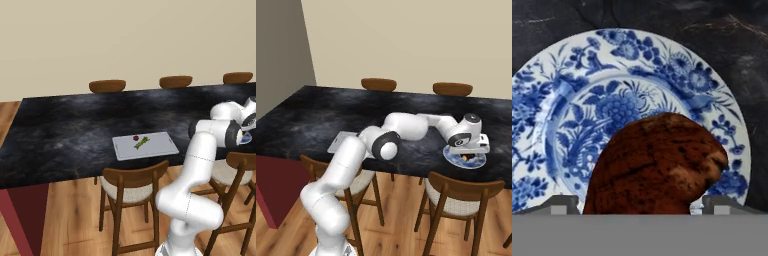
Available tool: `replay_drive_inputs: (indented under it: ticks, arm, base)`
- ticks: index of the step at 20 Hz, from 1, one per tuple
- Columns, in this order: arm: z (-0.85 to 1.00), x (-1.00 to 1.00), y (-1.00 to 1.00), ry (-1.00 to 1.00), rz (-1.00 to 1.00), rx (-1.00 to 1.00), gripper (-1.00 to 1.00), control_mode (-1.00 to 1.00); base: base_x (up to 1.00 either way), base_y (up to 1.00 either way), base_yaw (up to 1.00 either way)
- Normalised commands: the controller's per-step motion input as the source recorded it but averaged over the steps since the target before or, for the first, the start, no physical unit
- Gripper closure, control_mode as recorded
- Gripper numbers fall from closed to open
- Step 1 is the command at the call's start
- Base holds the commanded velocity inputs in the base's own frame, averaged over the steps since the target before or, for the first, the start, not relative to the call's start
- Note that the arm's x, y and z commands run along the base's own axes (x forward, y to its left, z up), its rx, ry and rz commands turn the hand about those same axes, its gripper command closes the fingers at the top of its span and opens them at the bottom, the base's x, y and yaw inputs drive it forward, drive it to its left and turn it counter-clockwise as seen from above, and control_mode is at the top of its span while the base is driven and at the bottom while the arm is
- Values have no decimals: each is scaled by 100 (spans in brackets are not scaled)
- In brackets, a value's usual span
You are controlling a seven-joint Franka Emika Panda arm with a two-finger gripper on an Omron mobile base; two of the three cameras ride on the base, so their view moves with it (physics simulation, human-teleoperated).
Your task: Create a steak meal by picking up the steak and asparagus from the tray and placing them on the plate. Leave the cherry on the tray.
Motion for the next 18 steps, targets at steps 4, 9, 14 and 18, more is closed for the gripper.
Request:
replay_drive_inputs:
  ticks: [4, 9, 14, 18]
  arm:
    - [30, -63, 21, -21, 6, -2, -100, -100]
    - [65, -89, 82, -20, 10, -15, -100, -100]
    - [66, -21, 100, -21, 3, -15, -100, -100]
    - [54, 0, 100, -14, 0, -8, -100, -100]
  base:
    - [0, 0, 0]
    - [0, 0, 0]
    - [0, 0, 0]
    - [0, 0, 0]
